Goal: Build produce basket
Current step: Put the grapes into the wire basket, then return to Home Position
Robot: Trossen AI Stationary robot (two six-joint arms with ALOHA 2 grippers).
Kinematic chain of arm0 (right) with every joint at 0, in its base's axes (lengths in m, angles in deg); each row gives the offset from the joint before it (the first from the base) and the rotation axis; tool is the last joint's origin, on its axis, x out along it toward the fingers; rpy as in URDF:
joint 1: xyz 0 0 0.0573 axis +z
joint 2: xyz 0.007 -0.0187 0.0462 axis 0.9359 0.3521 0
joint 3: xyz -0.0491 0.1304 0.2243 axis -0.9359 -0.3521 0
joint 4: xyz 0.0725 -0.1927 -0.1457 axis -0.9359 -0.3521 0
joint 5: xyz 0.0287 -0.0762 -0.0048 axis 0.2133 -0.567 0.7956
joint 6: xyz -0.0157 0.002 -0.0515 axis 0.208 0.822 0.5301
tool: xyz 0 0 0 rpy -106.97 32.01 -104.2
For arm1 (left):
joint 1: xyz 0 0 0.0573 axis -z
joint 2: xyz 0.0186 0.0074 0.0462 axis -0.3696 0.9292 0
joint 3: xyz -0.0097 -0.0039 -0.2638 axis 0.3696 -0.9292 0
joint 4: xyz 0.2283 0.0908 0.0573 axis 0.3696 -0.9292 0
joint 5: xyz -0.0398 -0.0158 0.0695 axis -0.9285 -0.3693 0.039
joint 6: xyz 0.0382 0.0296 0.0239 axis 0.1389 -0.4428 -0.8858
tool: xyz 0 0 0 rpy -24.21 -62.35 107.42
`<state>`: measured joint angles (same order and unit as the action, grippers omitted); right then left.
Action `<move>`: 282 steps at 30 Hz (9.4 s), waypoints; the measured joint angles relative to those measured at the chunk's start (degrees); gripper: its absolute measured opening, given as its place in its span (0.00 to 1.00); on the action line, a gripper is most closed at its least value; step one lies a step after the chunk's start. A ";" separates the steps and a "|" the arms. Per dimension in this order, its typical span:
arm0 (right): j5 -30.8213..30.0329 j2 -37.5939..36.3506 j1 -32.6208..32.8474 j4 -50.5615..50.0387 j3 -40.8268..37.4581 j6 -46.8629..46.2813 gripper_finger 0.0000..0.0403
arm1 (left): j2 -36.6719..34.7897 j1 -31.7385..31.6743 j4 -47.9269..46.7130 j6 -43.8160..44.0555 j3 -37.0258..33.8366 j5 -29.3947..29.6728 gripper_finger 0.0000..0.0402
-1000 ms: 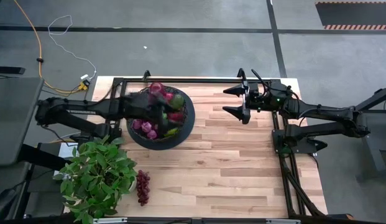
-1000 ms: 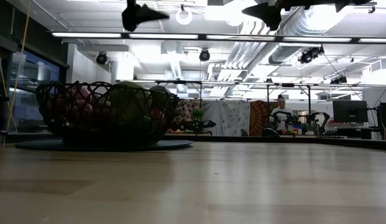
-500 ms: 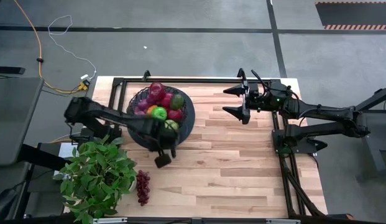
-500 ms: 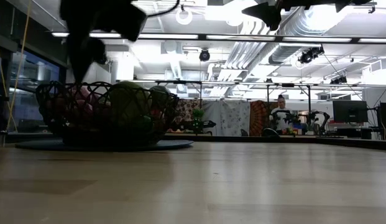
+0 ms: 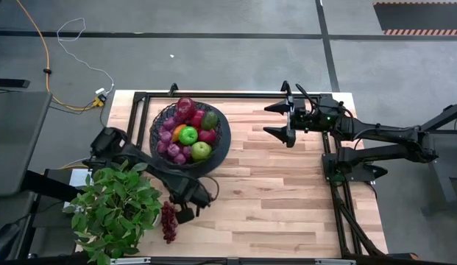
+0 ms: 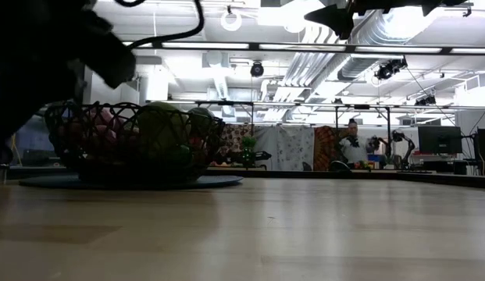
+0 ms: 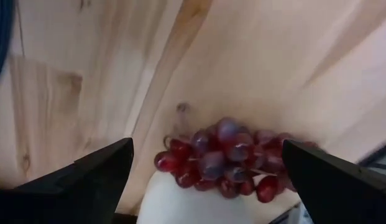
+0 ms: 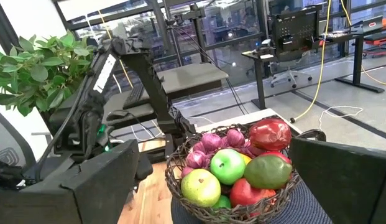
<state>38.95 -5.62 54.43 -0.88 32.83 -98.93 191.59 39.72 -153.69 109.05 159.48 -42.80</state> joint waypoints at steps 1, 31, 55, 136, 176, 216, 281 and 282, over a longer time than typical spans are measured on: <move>0.00 0.00 0.01 -0.03 0.00 0.03 0.99 | 0.41 0.53 -0.61 0.59 0.00 0.24 0.99; 0.00 0.00 0.01 -2.04 0.00 0.50 0.99 | 4.37 3.80 -0.43 -2.44 -0.04 -2.58 0.55; -3.08 0.00 -0.01 -2.28 0.00 0.27 0.99 | 4.30 1.51 1.49 -8.87 -3.28 -6.25 0.23; -0.24 0.02 0.00 7.44 0.02 -2.34 0.99 | -39.60 -37.25 63.37 -37.19 -11.88 7.50 0.00; -0.95 0.02 0.00 7.38 0.02 -2.60 0.99 | -39.48 -37.25 55.41 -36.50 -22.20 17.53 0.00; -2.40 0.02 0.00 7.36 0.02 -3.29 0.99 | -29.98 -37.18 54.81 -30.21 -25.89 19.20 0.33; 5.47 -0.11 -0.01 4.41 0.02 0.67 0.04 | -56.83 -37.42 83.98 -32.66 -31.71 3.85 0.54; 5.52 -0.11 -0.01 4.41 0.02 0.71 0.02 | -56.83 -37.38 83.96 -32.17 -31.69 3.83 0.51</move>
<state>44.48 -5.73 54.42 3.53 32.85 -98.21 134.75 2.34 -69.73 76.88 127.79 -38.96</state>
